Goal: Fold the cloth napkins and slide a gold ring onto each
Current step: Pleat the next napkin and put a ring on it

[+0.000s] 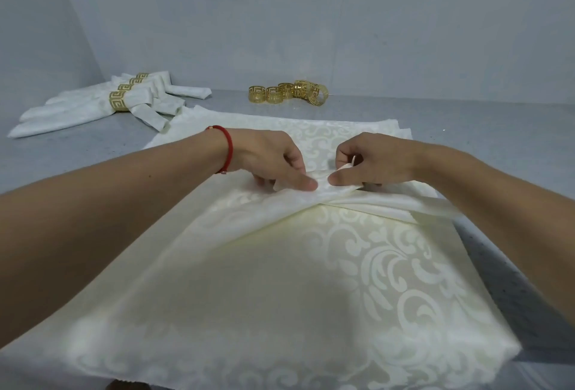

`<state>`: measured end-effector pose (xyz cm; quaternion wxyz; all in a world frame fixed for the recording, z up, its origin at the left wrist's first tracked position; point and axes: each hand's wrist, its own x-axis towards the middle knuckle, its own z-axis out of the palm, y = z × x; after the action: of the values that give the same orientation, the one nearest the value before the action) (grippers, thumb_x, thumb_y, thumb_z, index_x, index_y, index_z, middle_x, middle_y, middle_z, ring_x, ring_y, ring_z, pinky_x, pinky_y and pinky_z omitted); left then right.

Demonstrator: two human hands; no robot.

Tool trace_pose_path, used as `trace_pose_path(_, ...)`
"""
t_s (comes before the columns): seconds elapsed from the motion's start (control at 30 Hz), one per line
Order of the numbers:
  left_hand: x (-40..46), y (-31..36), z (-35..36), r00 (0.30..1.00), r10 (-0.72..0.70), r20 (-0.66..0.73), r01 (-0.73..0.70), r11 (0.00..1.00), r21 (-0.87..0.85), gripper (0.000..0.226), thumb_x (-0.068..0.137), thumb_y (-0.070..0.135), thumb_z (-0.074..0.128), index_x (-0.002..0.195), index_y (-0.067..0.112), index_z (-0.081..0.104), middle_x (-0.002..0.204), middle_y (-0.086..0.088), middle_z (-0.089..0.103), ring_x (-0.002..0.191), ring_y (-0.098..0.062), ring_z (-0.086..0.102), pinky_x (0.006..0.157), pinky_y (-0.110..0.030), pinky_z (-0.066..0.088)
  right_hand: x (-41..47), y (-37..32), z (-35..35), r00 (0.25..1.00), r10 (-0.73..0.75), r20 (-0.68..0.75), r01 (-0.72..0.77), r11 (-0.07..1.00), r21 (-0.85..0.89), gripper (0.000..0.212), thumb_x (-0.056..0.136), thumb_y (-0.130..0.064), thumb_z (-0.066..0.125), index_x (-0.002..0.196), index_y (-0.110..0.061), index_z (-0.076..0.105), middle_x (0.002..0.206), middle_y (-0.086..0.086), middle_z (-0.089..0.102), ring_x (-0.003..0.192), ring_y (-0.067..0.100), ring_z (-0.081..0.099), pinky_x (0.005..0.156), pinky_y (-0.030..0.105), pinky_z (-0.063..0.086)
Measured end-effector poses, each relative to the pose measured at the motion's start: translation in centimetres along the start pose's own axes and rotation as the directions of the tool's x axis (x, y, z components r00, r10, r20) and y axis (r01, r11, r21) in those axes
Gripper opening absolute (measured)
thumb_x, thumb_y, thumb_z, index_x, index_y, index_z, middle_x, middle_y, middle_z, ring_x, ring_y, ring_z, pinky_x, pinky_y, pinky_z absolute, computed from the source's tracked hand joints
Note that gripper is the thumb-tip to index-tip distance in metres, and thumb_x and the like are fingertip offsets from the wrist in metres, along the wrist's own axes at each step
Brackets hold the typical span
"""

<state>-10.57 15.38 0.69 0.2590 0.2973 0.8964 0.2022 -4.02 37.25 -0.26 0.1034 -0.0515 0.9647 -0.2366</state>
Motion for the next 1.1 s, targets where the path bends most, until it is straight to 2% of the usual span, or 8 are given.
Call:
trace_pose_path(0.07, 0.1, -0.1, 0.6, 0.998, 0.024, -0.065, -0.021, 0.998, 0.057, 0.031, 0.076, 0.051, 0.081, 0.085, 0.022, 0.075, 0.072, 0.012, 0.066, 0.068, -0.008, 0.060, 0.067, -0.021, 0.046, -0.7, -0.6, 0.5, 0.987, -0.110, -0.117, 0.091, 0.983, -0.156, 0.024, 0.087, -0.044, 0.074, 0.094, -0.025, 0.062, 0.079, -0.018, 0.062, 0.079, 0.008, 0.061, 0.070, 0.027, 0.045)
trace_pose_path(0.17, 0.1, -0.4, 0.4, 0.997, 0.038, -0.061, -0.043, 0.995, -0.085, 0.027, 0.080, 0.038, 0.082, 0.082, 0.013, 0.073, 0.070, 0.002, 0.060, 0.067, -0.013, 0.053, 0.067, -0.025, 0.042, -1.9, -1.3, 1.4, 0.898, -0.379, -0.222, 0.273, 0.877, -0.395, 0.031, 0.093, -0.046, 0.063, 0.118, -0.029, 0.059, 0.111, -0.015, 0.060, 0.105, 0.014, 0.060, 0.085, 0.037, 0.050)
trace_pose_path(0.33, 0.5, -0.5, -0.5, 1.000, 0.005, 0.020, -0.001, 0.976, -0.217, 0.026, 0.087, 0.031, 0.077, 0.081, 0.014, 0.059, 0.077, -0.005, 0.047, 0.072, -0.020, 0.042, 0.062, -0.027, 0.038, -1.8, -0.3, 3.2, 0.842, -0.521, -0.141, 0.311, 0.682, -0.662, 0.045, 0.100, -0.052, 0.040, 0.130, -0.022, 0.056, 0.125, -0.005, 0.062, 0.105, 0.025, 0.064, 0.071, 0.043, 0.056)
trace_pose_path(0.5, 1.3, 0.1, 0.4, 0.988, 0.006, -0.152, 0.006, 0.997, 0.078, 0.026, 0.088, 0.040, 0.072, 0.092, 0.018, 0.058, 0.087, 0.005, 0.060, 0.076, -0.016, 0.054, 0.069, -0.025, 0.045, -0.7, 0.9, 3.5, 0.864, -0.498, -0.074, 0.324, 0.663, -0.675, 0.052, 0.102, -0.041, 0.027, 0.147, -0.023, 0.046, 0.141, -0.007, 0.055, 0.118, 0.021, 0.057, 0.074, 0.044, 0.057)
trace_pose_path(0.67, 0.5, 0.5, 3.0, 0.842, 0.360, -0.401, -0.224, 0.911, 0.347, 0.011, 0.089, 0.031, 0.068, 0.086, 0.020, 0.068, 0.088, 0.010, 0.063, 0.084, -0.009, 0.056, 0.073, -0.023, 0.047, 0.0, 0.5, 3.3, 0.881, -0.465, -0.086, 0.338, 0.747, -0.573, 0.061, 0.101, -0.053, 0.016, 0.140, -0.028, 0.057, 0.134, -0.009, 0.058, 0.118, 0.019, 0.055, 0.071, 0.033, 0.047)
trace_pose_path(0.8, 0.9, 0.5, 3.8, 0.814, 0.374, -0.443, -0.179, 0.889, 0.422, 0.020, 0.088, 0.036, 0.072, 0.079, 0.018, 0.071, 0.078, 0.009, 0.062, 0.075, -0.012, 0.053, 0.065, -0.025, 0.039, 0.5, 0.8, 2.8, 0.893, -0.442, -0.086, 0.344, 0.792, -0.505, 0.039, 0.105, -0.047, 0.038, 0.136, -0.036, 0.060, 0.135, -0.009, 0.050, 0.111, 0.016, 0.059, 0.072, 0.032, 0.046)
trace_pose_path(0.93, 1.3, 0.9, 3.9, 0.812, 0.360, -0.460, -0.140, 0.884, 0.445, 0.015, 0.089, 0.025, 0.068, 0.077, 0.014, 0.067, 0.073, 0.007, 0.059, 0.074, -0.016, 0.054, 0.061, -0.025, 0.036, -0.4, 1.5, 2.4, 0.856, -0.465, -0.225, 0.336, 0.833, -0.440, 0.036, 0.094, -0.045, 0.062, 0.129, -0.039, 0.065, 0.129, -0.013, 0.064, 0.112, 0.017, 0.065, 0.085, 0.040, 0.055)
trace_pose_path(1.1, 1.4, 1.4, 3.3, 0.854, 0.325, -0.405, -0.134, 0.891, 0.433, 0.020, 0.081, 0.031, 0.080, 0.081, 0.015, 0.068, 0.079, 0.005, 0.059, 0.083, -0.017, 0.055, 0.065, -0.026, 0.039, -0.2, 2.0, 3.2, 0.821, -0.533, -0.207, 0.312, 0.721, -0.618, 0.039, 0.098, -0.047, 0.036, 0.114, -0.034, 0.070, 0.110, -0.004, 0.072, 0.096, 0.025, 0.071, 0.067, 0.038, 0.055)
